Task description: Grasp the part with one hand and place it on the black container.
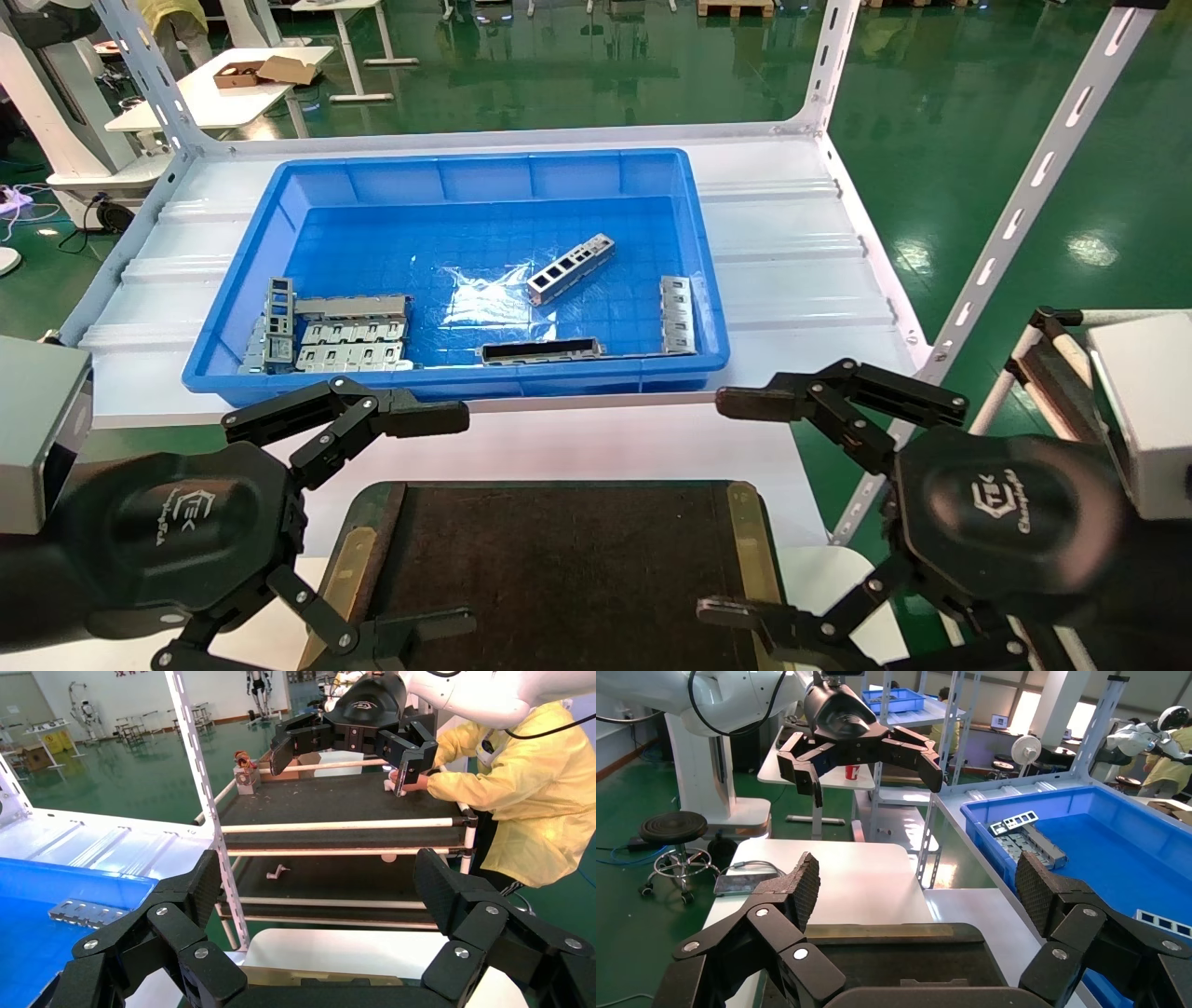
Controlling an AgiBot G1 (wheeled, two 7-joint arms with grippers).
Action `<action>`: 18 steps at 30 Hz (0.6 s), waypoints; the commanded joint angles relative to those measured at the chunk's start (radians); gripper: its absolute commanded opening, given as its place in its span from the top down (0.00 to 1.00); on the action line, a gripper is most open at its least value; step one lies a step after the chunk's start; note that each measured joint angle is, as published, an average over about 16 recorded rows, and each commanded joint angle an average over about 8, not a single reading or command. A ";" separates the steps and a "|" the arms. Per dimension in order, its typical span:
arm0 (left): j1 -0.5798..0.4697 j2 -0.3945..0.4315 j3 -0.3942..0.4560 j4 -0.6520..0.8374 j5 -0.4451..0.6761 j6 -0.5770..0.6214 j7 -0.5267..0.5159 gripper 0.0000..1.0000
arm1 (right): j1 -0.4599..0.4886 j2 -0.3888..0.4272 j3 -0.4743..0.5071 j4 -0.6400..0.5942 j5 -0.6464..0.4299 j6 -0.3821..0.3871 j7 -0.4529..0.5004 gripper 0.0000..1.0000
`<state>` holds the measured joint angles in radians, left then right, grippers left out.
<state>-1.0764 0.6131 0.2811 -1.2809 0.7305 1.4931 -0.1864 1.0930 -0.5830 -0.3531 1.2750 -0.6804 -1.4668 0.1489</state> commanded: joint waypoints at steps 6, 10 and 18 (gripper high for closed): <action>0.000 0.000 0.000 0.000 0.000 0.000 0.000 0.00 | 0.000 0.000 0.000 0.000 0.000 0.000 0.000 0.00; 0.000 0.000 0.000 0.000 0.000 0.000 0.000 0.00 | 0.000 0.000 0.000 0.000 0.000 0.000 0.000 0.00; 0.000 0.000 0.000 0.000 0.000 0.000 0.000 0.00 | 0.000 0.000 0.000 0.000 0.000 0.000 0.000 0.00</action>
<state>-1.0764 0.6131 0.2811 -1.2809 0.7305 1.4931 -0.1864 1.0930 -0.5830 -0.3531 1.2750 -0.6804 -1.4668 0.1489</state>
